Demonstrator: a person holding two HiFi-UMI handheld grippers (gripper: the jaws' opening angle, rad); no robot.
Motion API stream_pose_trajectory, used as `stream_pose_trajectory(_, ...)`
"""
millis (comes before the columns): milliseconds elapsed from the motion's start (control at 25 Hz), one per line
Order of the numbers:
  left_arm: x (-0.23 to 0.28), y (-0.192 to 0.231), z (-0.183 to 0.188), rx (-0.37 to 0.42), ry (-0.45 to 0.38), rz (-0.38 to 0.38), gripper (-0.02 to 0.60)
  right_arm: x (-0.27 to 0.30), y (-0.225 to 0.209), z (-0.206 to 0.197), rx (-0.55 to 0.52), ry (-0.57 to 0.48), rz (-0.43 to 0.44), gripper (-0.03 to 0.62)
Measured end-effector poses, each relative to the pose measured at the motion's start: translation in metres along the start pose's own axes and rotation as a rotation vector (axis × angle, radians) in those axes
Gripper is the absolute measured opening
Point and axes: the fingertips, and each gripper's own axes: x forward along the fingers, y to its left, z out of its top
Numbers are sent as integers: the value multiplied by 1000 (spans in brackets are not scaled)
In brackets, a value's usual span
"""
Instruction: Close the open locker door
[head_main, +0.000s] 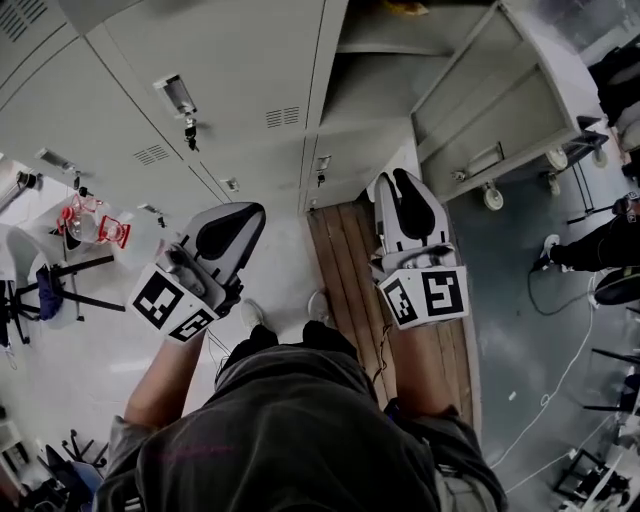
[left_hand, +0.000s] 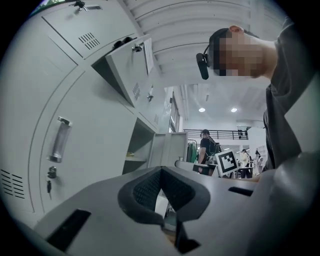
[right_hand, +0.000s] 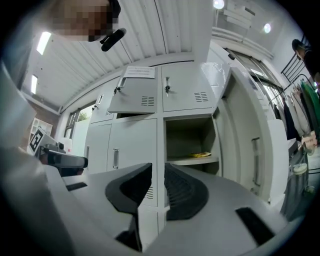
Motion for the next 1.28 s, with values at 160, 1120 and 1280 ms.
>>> stream_pose_trajectory(160,39,-29,-5,9,10,-22,14,-23,-44,4,8,-15,-27,89)
stream_pose_trajectory(1120,146,-94,-31,15,50,-59,14,-74,-187,4,43,-39,-131,89)
stream_pose_trajectory(1280,148,-91,-32,11,51,-51,14,-71,-186,4,47,-41,-114,89)
